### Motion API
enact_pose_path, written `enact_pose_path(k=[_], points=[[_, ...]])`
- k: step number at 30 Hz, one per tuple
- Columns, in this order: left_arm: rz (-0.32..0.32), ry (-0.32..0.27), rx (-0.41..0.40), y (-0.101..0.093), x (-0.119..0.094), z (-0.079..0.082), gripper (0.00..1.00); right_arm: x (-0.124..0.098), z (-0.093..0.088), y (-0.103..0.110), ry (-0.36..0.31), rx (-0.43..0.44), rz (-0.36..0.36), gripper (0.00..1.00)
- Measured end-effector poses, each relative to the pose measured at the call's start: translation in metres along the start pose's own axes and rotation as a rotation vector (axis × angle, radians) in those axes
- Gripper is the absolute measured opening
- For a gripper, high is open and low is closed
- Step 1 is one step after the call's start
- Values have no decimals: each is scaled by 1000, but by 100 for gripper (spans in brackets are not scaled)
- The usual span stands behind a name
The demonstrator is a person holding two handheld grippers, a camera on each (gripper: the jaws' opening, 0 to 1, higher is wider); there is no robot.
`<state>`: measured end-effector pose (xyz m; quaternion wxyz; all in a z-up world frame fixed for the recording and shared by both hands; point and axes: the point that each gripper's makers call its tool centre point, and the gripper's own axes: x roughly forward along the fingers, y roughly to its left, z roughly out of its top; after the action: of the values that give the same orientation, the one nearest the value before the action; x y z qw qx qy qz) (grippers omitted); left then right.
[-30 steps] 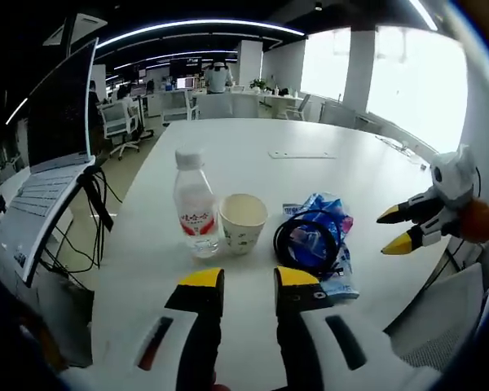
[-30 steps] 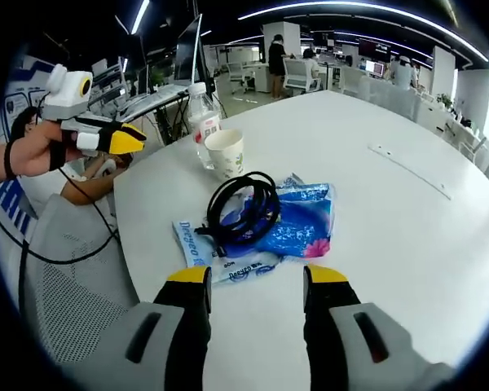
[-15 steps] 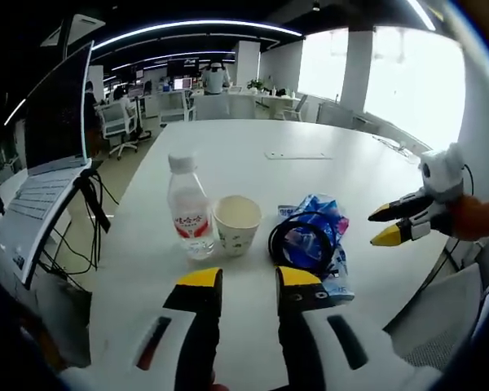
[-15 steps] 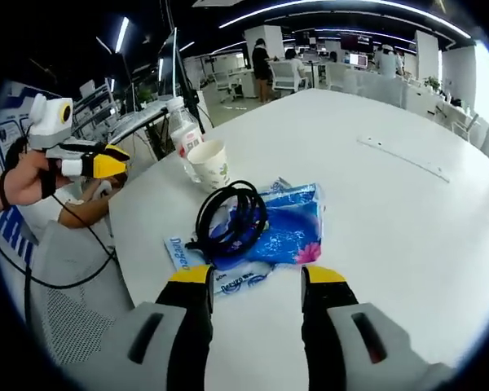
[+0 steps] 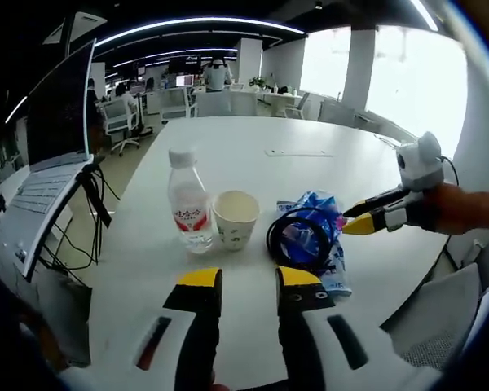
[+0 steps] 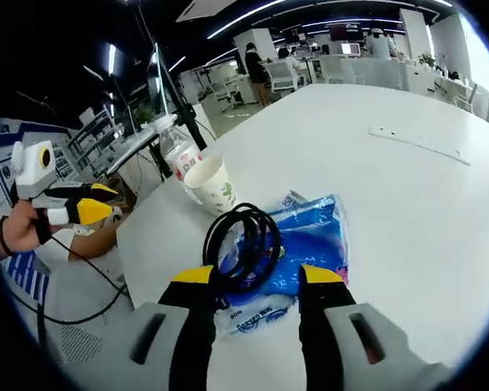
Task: Arrange the tabletop items into an orderly group along one side of the table until the central work area is clear of visible clutter.
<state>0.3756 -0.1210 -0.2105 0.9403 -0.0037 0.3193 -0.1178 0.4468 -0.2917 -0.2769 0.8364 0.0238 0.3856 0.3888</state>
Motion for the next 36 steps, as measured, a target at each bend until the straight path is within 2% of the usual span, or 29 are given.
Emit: enact_pose_path(k=[9, 16, 19, 24, 28, 32, 36], points=[[8, -8, -4, 1, -5, 0, 24, 29, -8, 0, 53, 77, 5, 40], [24, -15, -23, 6, -9, -1, 24, 38, -12, -8, 76, 103, 2, 38], [25, -18, -26, 6, -10, -1, 24, 36, -16, -4, 87, 109, 2, 37], [23, -23, -35, 4, -9, -1, 24, 32, -18, 3, 85, 136, 2, 32], [19, -25, -38, 3, -9, -1, 25, 29, -19, 7, 89, 141, -1, 23], [15, -29, -45, 2, -7, 0, 25, 31, -16, 2, 70, 156, -18, 16], [15, -34, -52, 4, -6, 1, 25, 30, -15, 2, 87, 128, -25, 12]])
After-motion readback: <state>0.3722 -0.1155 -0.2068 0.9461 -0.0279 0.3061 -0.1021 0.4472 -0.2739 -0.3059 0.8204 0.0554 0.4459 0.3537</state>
